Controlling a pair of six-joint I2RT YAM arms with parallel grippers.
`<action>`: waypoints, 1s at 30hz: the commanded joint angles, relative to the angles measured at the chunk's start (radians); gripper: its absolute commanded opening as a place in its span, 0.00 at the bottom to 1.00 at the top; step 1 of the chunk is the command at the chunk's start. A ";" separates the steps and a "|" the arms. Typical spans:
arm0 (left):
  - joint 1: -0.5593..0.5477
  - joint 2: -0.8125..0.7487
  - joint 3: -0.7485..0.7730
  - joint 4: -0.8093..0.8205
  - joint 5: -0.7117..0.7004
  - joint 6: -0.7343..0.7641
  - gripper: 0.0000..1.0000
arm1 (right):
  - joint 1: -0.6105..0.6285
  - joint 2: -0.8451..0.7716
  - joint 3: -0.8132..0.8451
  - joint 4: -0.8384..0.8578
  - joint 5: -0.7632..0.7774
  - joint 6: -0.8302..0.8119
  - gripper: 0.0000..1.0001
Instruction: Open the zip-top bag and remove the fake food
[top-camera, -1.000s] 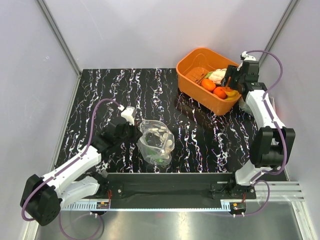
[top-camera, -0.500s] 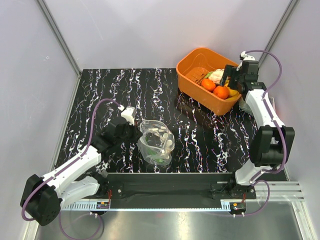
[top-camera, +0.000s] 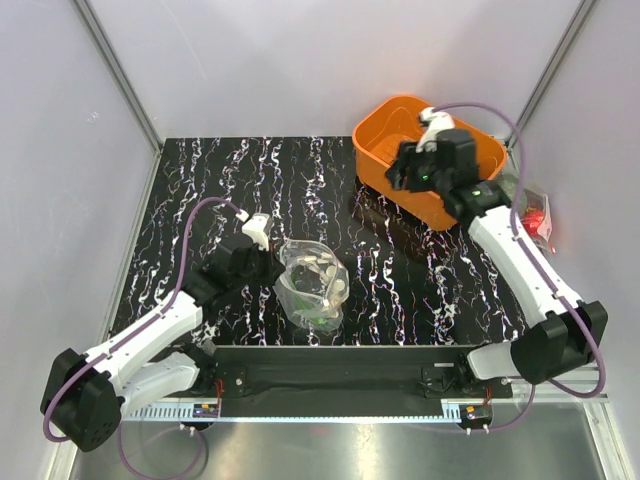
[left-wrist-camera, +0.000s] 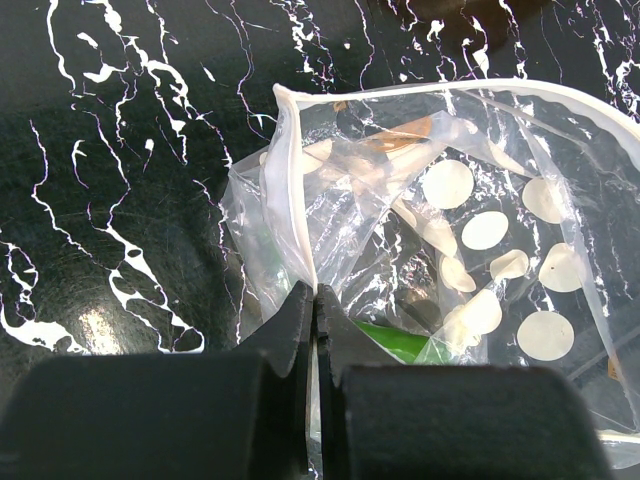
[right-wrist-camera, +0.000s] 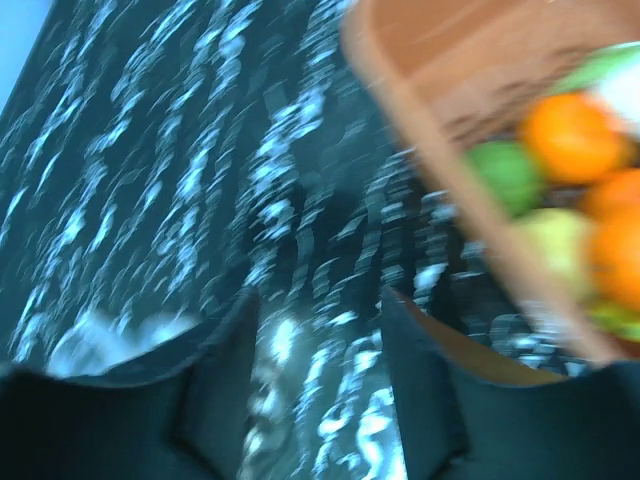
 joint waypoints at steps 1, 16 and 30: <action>-0.003 -0.012 0.009 0.032 0.018 0.010 0.00 | 0.136 -0.018 -0.034 -0.029 -0.008 0.064 0.54; -0.003 -0.020 -0.009 0.031 0.009 -0.007 0.00 | 0.589 0.092 -0.152 0.074 -0.080 0.161 0.35; -0.001 -0.074 -0.072 0.040 -0.007 -0.055 0.00 | 0.751 0.281 -0.212 0.138 -0.006 0.158 0.33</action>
